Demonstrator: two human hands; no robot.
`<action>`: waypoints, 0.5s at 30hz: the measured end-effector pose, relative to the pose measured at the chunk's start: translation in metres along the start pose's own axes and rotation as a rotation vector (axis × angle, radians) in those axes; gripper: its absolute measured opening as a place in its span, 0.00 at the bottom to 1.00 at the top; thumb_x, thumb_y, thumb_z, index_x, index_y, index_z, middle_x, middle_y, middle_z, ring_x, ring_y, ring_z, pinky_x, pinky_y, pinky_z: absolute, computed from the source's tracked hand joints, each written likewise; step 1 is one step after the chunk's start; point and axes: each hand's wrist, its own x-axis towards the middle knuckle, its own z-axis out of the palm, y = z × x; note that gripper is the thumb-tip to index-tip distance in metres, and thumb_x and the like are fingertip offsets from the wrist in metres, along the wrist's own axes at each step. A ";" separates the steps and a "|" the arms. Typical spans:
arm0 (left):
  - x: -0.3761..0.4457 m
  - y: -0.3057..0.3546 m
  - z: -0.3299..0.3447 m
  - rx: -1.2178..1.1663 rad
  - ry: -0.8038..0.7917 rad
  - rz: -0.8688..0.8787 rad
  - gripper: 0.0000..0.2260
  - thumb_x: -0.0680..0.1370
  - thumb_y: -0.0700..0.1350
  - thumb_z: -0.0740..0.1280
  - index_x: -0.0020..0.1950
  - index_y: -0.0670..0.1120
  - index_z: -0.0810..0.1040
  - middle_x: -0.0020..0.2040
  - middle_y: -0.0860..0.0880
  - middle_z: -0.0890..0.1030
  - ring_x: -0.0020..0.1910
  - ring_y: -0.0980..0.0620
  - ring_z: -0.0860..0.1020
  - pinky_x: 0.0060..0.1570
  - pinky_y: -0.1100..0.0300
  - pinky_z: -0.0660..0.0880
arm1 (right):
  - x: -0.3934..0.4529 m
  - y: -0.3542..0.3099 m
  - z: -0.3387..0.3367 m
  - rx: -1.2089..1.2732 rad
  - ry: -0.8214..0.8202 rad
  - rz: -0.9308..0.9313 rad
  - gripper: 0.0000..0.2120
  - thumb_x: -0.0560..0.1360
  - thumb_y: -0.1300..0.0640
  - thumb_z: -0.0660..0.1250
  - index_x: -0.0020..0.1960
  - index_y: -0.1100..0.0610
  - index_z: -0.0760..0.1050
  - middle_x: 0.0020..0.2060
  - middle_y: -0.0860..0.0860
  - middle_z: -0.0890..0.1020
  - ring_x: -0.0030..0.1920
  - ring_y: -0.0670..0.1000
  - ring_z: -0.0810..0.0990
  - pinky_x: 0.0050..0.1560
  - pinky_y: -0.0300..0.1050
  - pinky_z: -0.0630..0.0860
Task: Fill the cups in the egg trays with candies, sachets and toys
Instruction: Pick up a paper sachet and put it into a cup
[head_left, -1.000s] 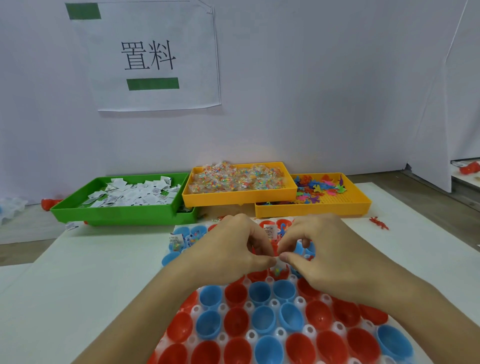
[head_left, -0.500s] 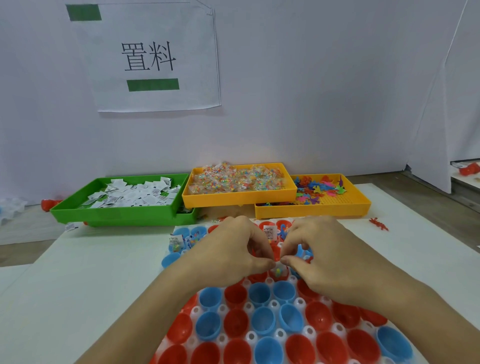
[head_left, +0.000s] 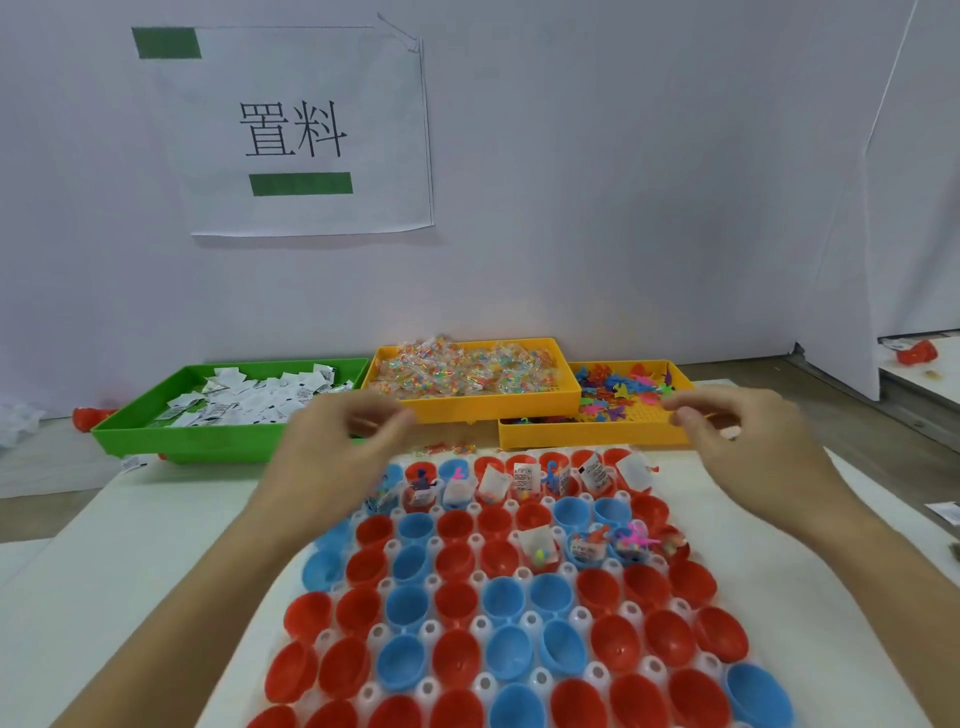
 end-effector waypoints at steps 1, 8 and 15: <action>-0.002 -0.013 -0.004 -0.039 0.136 -0.062 0.05 0.78 0.50 0.68 0.44 0.54 0.84 0.39 0.60 0.84 0.42 0.66 0.79 0.39 0.73 0.70 | 0.002 0.011 0.000 0.056 0.022 0.059 0.10 0.79 0.61 0.65 0.49 0.50 0.83 0.45 0.45 0.85 0.46 0.47 0.82 0.47 0.39 0.74; -0.023 -0.088 0.000 -0.426 0.495 -0.376 0.13 0.79 0.37 0.58 0.40 0.41 0.80 0.41 0.41 0.82 0.47 0.37 0.80 0.42 0.51 0.76 | 0.006 0.048 0.015 0.278 0.068 0.298 0.14 0.82 0.62 0.61 0.48 0.47 0.81 0.44 0.48 0.85 0.49 0.51 0.83 0.54 0.52 0.77; -0.020 -0.096 0.006 -0.380 0.419 -0.322 0.13 0.73 0.42 0.60 0.31 0.45 0.79 0.31 0.44 0.78 0.33 0.48 0.73 0.34 0.54 0.68 | 0.038 0.027 0.030 0.070 0.053 0.129 0.08 0.78 0.62 0.67 0.47 0.51 0.83 0.42 0.49 0.84 0.44 0.46 0.82 0.47 0.39 0.75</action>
